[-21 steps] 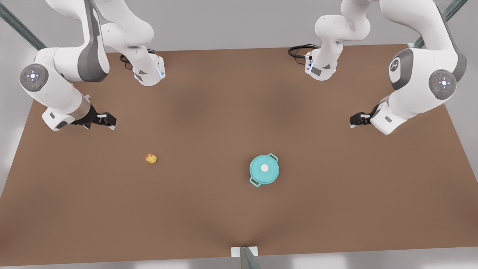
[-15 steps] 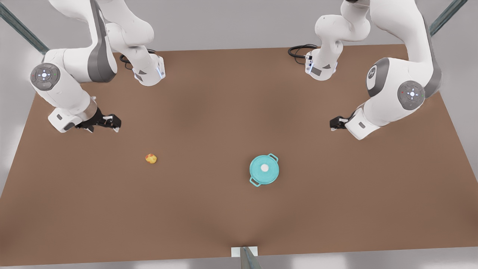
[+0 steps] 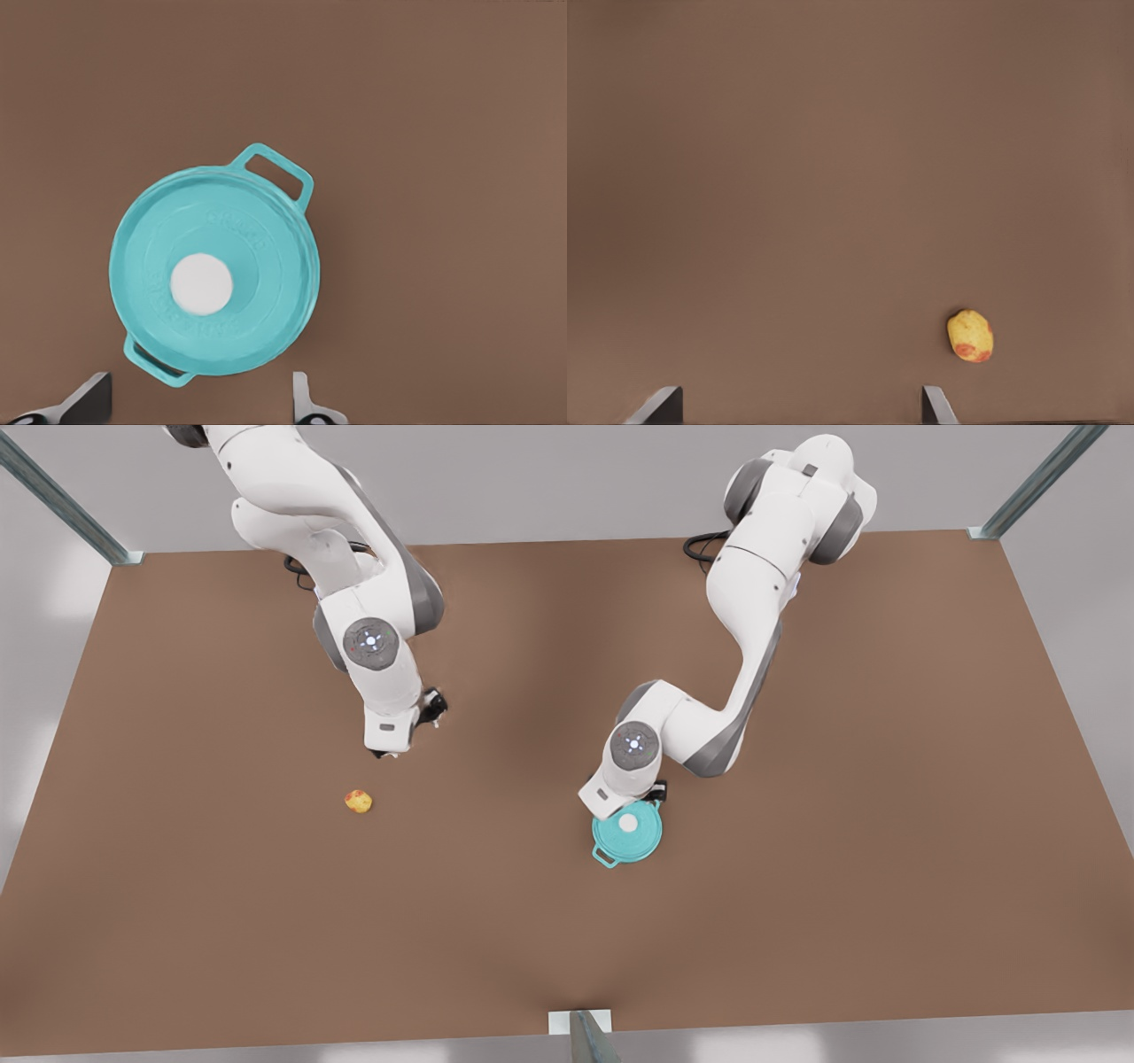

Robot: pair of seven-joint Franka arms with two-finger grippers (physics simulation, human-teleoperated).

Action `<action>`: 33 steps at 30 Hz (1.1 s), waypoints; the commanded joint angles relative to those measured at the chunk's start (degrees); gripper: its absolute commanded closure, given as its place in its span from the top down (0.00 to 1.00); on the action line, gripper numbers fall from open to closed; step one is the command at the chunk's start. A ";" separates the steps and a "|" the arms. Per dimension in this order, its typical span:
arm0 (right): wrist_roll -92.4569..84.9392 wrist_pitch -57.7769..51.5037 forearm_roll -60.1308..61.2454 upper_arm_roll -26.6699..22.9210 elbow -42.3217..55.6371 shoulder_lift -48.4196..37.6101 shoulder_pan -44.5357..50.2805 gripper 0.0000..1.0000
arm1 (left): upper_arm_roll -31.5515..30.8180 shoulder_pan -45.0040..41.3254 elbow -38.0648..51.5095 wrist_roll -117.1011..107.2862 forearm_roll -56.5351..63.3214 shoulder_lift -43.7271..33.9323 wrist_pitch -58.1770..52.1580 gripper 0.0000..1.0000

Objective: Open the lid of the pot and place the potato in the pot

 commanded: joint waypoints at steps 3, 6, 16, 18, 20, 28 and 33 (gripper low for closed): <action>-14.34 5.08 -0.59 -0.24 1.48 4.40 -15.90 1.00 | 0.06 0.35 -1.35 -23.84 1.60 0.81 12.86 1.00; -16.19 7.27 -0.33 -0.24 1.75 5.80 -16.16 1.00 | 0.06 0.27 -2.05 -23.84 2.13 0.99 13.04 1.00; -17.60 10.62 -0.24 0.37 0.43 10.37 -14.32 1.00 | 0.32 1.58 -6.27 -21.64 4.86 2.57 18.40 1.00; -18.12 10.62 -0.42 0.37 -0.19 11.51 -14.32 1.00 | 0.32 1.58 -6.27 -21.73 4.94 2.57 18.40 0.75; -19.44 10.53 -0.42 0.37 -0.45 12.48 -14.32 1.00 | 0.32 1.58 -6.27 -21.82 4.94 2.57 18.40 0.51; -22.61 19.85 -0.59 0.37 -4.32 13.71 -14.67 1.00 | 2.43 2.11 -2.24 -21.64 5.12 1.60 14.19 0.30; -24.80 25.65 -0.59 0.20 -5.72 14.15 -14.76 1.00 | 3.66 20.39 0.76 4.54 4.15 4.94 14.53 0.30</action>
